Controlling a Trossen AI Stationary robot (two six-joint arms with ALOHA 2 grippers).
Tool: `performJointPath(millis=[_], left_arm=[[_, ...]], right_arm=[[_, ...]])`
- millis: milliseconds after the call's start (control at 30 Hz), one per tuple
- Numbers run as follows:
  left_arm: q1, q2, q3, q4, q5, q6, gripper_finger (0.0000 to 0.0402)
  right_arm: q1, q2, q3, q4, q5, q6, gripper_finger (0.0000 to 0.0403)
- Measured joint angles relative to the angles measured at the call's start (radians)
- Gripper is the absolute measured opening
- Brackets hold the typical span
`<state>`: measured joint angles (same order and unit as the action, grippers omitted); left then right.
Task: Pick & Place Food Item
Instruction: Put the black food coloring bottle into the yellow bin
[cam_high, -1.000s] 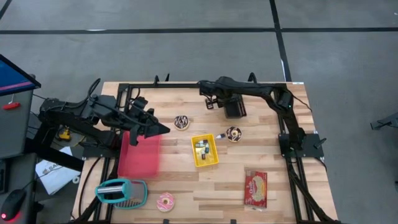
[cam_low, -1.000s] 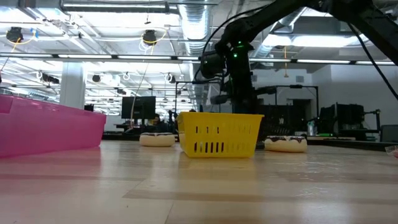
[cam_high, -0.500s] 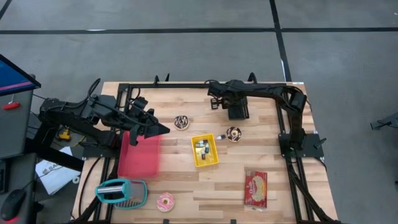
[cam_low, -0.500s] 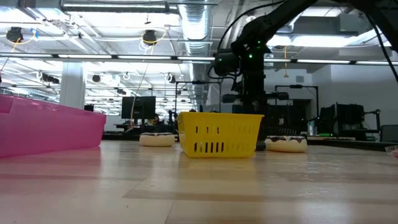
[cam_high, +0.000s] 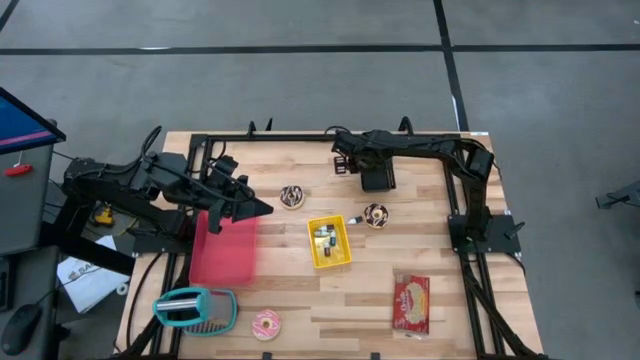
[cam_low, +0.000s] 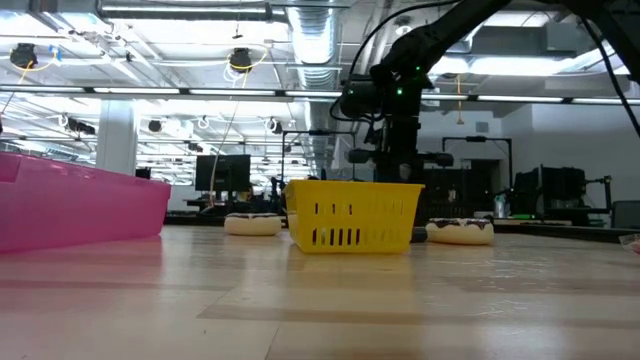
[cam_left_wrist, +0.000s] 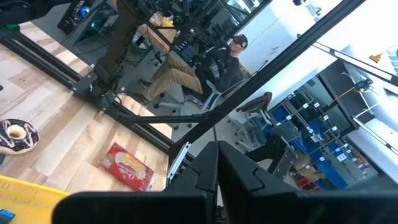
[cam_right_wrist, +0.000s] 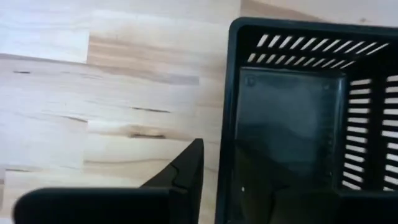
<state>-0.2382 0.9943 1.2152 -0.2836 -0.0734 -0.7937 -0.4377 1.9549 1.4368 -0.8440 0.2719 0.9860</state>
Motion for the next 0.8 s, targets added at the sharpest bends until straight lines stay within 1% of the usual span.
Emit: performJointPath(millis=[167,300,400,467,533,633,733,800], left_arm=[[0.000,0.001,0.000,0.000,0.000,0.000,0.0000],[0.000,0.002,0.000,0.000,0.000,0.002,0.0000],[0.000,0.002,0.000,-0.003,0.000,0.022,0.0000],[0.000,0.002,0.000,-0.008,-0.001,0.047,0.0000],[0.001,0.000,0.000,-0.022,-0.001,0.072,0.0000],[0.008,-0.005,0.000,-0.058,-0.009,0.112,0.0001],[0.017,-0.004,0.000,-0.134,-0.013,0.140,0.0009],[0.017,-0.004,0.000,-0.194,-0.034,0.168,0.0020]], right_arm=[[-0.001,-0.005,0.000,0.017,0.028,-0.024,0.0096],[0.006,-0.051,0.000,0.050,0.100,-0.039,0.0108],[0.012,-0.103,0.000,0.122,0.122,-0.123,0.0113],[0.027,-0.147,0.000,0.182,0.111,-0.240,0.0113],[0.062,-0.193,0.001,0.225,0.056,-0.371,0.0113],[0.144,-0.241,0.002,0.194,-0.099,-0.544,0.0113],[0.248,-0.264,0.000,0.068,-0.223,-0.674,0.0113],[0.328,-0.278,0.000,-0.028,-0.243,-0.745,0.0113]])
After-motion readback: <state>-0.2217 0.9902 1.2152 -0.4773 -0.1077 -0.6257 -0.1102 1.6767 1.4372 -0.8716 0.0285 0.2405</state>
